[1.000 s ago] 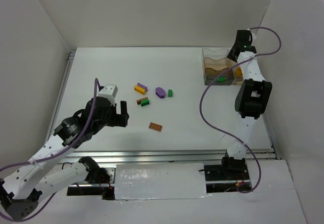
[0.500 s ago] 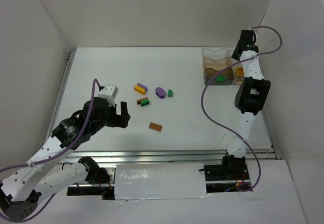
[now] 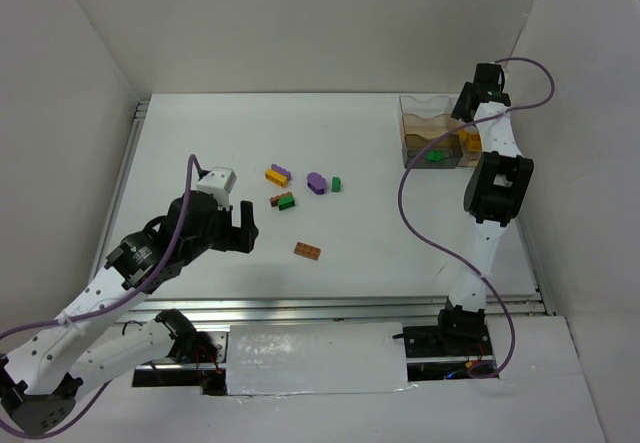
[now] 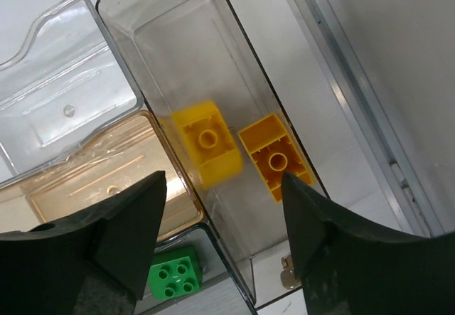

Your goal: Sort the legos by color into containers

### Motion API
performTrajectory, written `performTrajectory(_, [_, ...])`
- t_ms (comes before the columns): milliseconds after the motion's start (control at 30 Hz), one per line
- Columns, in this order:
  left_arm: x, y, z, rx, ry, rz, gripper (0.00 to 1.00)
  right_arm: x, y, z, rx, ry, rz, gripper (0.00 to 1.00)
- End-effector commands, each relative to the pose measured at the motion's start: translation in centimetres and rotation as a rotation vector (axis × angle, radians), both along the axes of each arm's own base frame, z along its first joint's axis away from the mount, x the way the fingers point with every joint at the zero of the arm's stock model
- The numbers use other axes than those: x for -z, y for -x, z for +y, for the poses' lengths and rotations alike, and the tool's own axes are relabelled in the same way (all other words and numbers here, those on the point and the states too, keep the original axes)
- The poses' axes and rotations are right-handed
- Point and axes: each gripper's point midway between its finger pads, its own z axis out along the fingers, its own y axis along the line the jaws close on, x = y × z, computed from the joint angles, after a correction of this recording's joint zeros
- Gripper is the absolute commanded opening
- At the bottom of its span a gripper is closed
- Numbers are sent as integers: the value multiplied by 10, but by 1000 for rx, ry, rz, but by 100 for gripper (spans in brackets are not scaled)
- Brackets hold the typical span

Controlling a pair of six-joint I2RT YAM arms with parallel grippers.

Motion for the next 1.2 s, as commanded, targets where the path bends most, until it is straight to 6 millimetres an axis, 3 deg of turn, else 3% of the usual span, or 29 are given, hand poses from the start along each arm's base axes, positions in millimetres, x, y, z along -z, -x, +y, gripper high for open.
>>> performTrajectory(0, [-3,-5,-6,20,5,-19,100,-35,-11,-5,-2,17,-93,73])
performTrajectory(133, [-3,-5,-5,15,1,-17,99,-42,-12,-3,-5,8,-106,80])
performTrajectory(233, [-3,-9,1,-29,-9,-22,99,-73,-11,22,-56,-55,-167,80])
performTrajectory(267, [-4,-9,3,-39,-15,-25,100,-72,-12,29,-55,-70,-168,80])
performTrajectory(333, [-4,-13,10,-85,-19,-24,100,-106,-11,75,-139,-147,-231,80])
performTrajectory(367, [-4,-16,15,-112,-22,-23,99,-97,-12,92,-163,-177,-217,80])
performTrajectory(400, [-3,-20,25,-167,-30,-20,100,-117,-7,110,-166,-211,-259,80])
performTrajectory(433, [-2,-22,31,-195,-35,-17,100,-110,0,129,-182,-233,-239,80])
performTrajectory(467, [-3,-24,36,-230,-32,-17,99,-125,7,166,-234,-251,-255,80])
performTrajectory(533, [-3,-27,51,-304,-51,-22,99,-117,22,211,-262,-260,-215,80])
performTrajectory(567, [-4,-27,56,-335,-50,-25,99,-121,34,259,-335,-258,-205,80])
performTrajectory(600, [-6,-28,62,-366,-60,-37,100,-120,43,281,-375,-244,-187,81])
performTrajectory(667, [-5,-31,65,-377,-62,-43,100,-113,65,313,-400,-224,-146,86])
performTrajectory(700, [-2,-34,66,-385,-65,-30,100,-112,80,343,-454,-243,-135,86])
performTrajectory(733, [0,-36,64,-378,-58,-15,100,-97,93,356,-489,-279,-100,86])
performTrajectory(767, [-2,-40,63,-389,-47,-7,99,-113,108,366,-514,-309,-131,87])
performTrajectory(800, [3,-45,67,-415,-47,23,99,-118,121,380,-534,-345,-140,86])
performTrajectory(833, [-1,-48,61,-407,-10,42,100,-103,136,384,-542,-353,-118,87])
performTrajectory(867, [2,-55,57,-424,28,69,100,-131,152,383,-544,-373,-179,90])
performTrajectory(900, [2,-60,54,-438,66,81,100,-141,166,391,-564,-380,-208,91])
performTrajectory(933, [0,-65,47,-446,106,85,99,-128,183,388,-564,-377,-184,91])
performTrajectory(967, [7,-72,40,-486,159,121,99,-156,200,381,-563,-393,-249,91])
performTrajectory(1000, [6,-81,33,-504,203,118,100,-146,217,378,-547,-405,-228,91])
performTrajectory(1033, [8,-89,26,-548,258,133,100,-171,235,368,-536,-428,-291,91])
performTrajectory(1067, [23,-100,22,-580,248,169,100,-173,245,360,-495,-446,-307,92])
performTrajectory(1100, [27,-109,15,-602,259,169,100,-159,258,356,-495,-450,-294,92])
performTrajectory(1133, [20,-121,9,-622,267,163,99,-178,275,349,-509,-480,-347,92])
performTrajectory(1167, [42,-134,5,-684,220,202,100,-177,286,348,-519,-508,-350,93])
